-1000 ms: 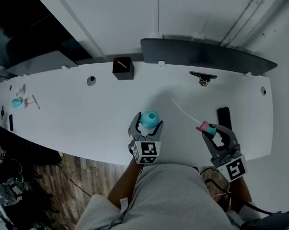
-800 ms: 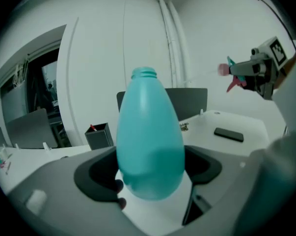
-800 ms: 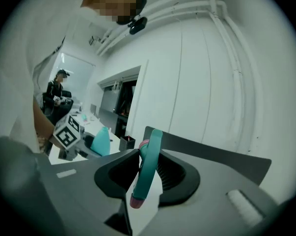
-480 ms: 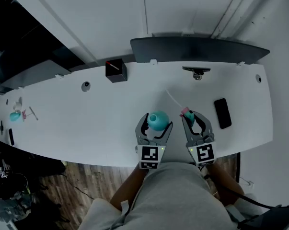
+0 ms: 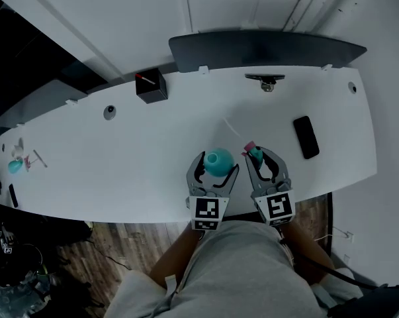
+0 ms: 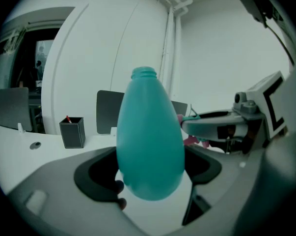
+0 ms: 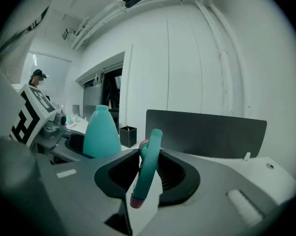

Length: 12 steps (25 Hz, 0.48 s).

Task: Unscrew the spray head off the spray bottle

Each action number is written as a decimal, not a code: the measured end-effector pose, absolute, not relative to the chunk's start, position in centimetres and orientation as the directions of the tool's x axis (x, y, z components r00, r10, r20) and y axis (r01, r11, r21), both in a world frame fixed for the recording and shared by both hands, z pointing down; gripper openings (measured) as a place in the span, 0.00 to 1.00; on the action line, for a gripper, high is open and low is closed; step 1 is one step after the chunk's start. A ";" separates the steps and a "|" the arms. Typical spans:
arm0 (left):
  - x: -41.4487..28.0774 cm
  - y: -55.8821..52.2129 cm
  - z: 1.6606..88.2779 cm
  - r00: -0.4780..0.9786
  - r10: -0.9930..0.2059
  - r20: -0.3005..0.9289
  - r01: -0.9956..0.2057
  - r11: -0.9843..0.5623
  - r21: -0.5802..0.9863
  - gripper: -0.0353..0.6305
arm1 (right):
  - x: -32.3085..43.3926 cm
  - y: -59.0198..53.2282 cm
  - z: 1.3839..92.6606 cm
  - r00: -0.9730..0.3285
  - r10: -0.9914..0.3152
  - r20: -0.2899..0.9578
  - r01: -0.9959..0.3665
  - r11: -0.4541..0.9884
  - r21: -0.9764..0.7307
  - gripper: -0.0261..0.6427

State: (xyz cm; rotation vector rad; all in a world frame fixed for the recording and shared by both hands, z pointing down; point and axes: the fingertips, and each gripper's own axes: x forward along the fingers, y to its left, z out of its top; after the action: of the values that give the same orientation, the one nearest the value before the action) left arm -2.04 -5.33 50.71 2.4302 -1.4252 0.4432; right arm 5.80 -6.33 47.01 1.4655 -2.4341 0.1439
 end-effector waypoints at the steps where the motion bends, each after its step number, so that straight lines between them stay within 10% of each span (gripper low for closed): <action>1: -1.8 -5.0 50.7 0.462 -0.789 0.404 -0.878 -0.470 0.088 0.65 | 6.1 -6.0 46.9 -0.435 -0.850 0.298 -0.880 0.472 0.062 0.20; 12: 2.9 -0.2 49.3 0.419 -0.815 0.399 -0.902 -0.425 0.078 0.65 | 10.5 -1.2 45.4 -0.478 -0.845 0.240 -0.871 0.491 -0.007 0.20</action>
State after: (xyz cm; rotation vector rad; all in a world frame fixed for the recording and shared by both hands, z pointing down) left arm 2.85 -0.24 49.35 2.3966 -1.4917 0.4392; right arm 10.54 -1.18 45.42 1.4775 -2.5303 0.1885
